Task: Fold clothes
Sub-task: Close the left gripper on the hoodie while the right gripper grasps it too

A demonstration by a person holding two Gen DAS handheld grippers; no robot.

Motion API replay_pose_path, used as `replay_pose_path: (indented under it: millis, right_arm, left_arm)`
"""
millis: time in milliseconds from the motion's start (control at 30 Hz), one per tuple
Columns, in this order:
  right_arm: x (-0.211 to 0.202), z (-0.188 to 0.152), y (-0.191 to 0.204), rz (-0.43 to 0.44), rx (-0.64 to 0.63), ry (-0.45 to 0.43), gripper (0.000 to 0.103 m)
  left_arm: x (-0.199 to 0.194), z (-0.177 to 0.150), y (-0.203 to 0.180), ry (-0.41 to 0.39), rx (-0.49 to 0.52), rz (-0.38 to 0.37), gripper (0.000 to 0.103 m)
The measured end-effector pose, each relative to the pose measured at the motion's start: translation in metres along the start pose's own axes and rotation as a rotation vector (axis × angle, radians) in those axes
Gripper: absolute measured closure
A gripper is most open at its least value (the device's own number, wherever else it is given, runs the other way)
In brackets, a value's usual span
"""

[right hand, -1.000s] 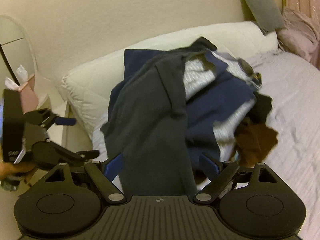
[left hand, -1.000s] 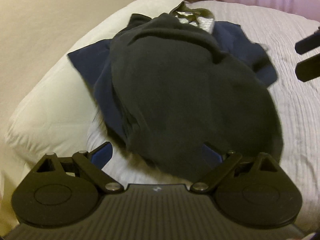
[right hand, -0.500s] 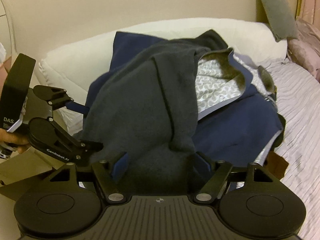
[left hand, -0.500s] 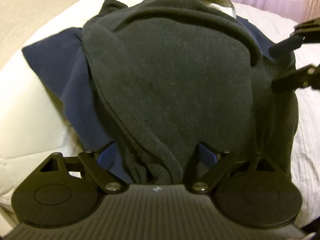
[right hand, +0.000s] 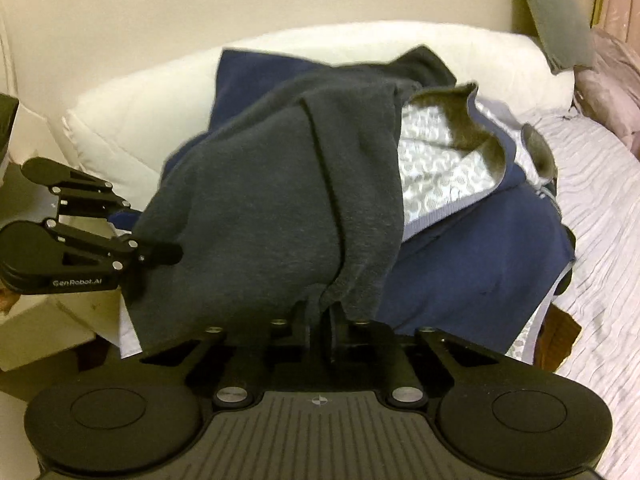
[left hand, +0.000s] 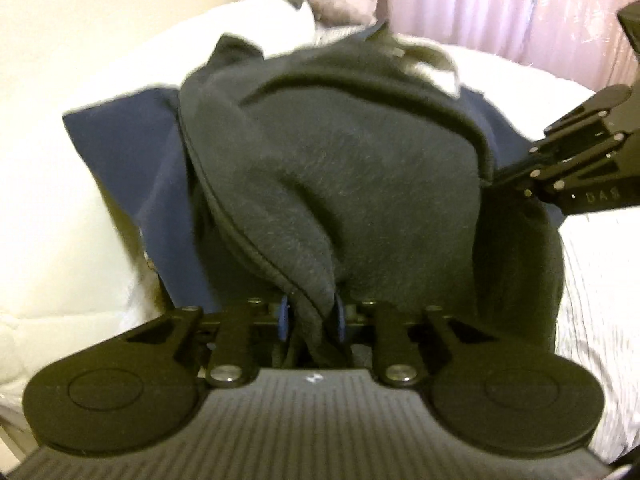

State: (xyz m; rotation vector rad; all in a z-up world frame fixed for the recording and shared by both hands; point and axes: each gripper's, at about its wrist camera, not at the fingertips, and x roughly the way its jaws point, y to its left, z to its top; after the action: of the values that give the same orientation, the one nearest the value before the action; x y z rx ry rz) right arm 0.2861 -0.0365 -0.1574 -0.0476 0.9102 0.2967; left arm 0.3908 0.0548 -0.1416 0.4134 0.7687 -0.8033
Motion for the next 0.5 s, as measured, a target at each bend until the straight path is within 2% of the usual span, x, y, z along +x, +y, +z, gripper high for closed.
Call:
replay_pose_path:
  millis: [267,400,500]
  right_arm:
    - [-0.092,0.002,-0.006,0.014,0.119,-0.193,0.099]
    - [-0.138,0.000,-0.012,0.007,0.152,-0.278,0.099]
    - [-0.173,-0.007,-0.019,0.000,0.175,-0.339,0.099]
  left_arm:
    - [-0.060,0.026,-0.026,-0.175,0.048,-0.012,0.090]
    - [-0.086,0.046,-0.058,-0.255,0.087,-0.038,0.090]
    - [-0.108,0.057,-0.094,-0.308,0.131,-0.070,0.090]
